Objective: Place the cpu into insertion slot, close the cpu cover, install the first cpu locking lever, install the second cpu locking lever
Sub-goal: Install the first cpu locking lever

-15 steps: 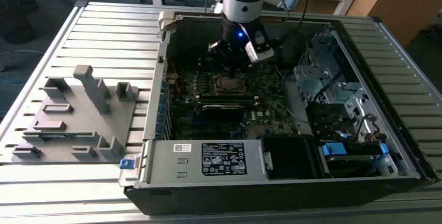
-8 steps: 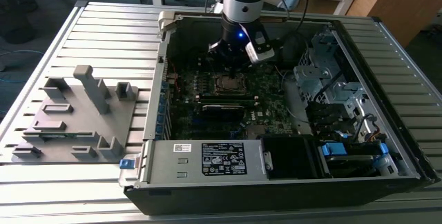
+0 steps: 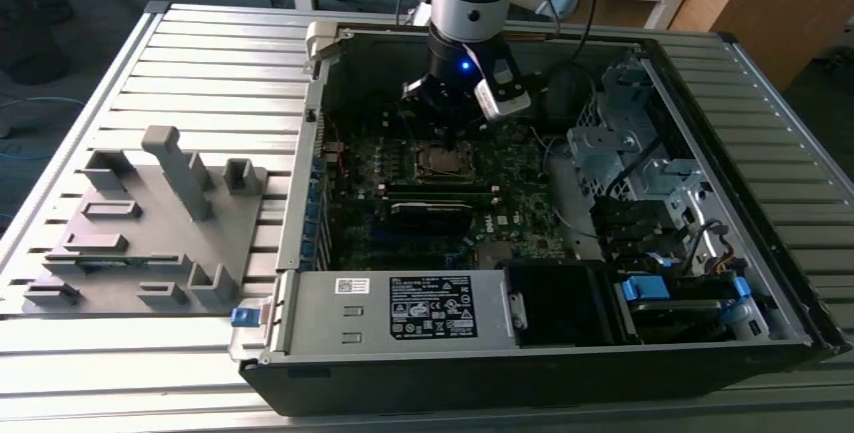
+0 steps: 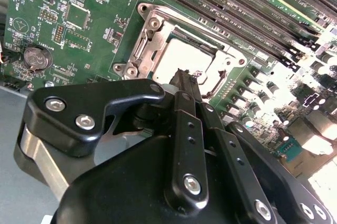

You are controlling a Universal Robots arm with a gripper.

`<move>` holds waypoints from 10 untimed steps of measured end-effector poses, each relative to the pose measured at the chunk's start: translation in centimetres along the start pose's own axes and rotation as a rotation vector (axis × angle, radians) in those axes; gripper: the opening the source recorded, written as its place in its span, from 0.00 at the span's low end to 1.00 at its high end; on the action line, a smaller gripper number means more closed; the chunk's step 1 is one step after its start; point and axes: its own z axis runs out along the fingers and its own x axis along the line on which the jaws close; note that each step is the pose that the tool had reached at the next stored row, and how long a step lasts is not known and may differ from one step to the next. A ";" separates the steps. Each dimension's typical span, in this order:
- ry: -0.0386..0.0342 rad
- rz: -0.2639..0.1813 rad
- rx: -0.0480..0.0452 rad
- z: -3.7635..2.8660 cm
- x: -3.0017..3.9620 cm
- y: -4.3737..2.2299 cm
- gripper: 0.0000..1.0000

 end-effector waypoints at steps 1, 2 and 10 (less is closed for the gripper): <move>0.0001 0.000 0.0002 -0.03 0.00 0.00 0.11; 0.0001 0.000 0.0003 -0.06 0.00 0.00 0.11; 0.0002 0.000 0.0004 -0.71 -0.01 0.00 0.11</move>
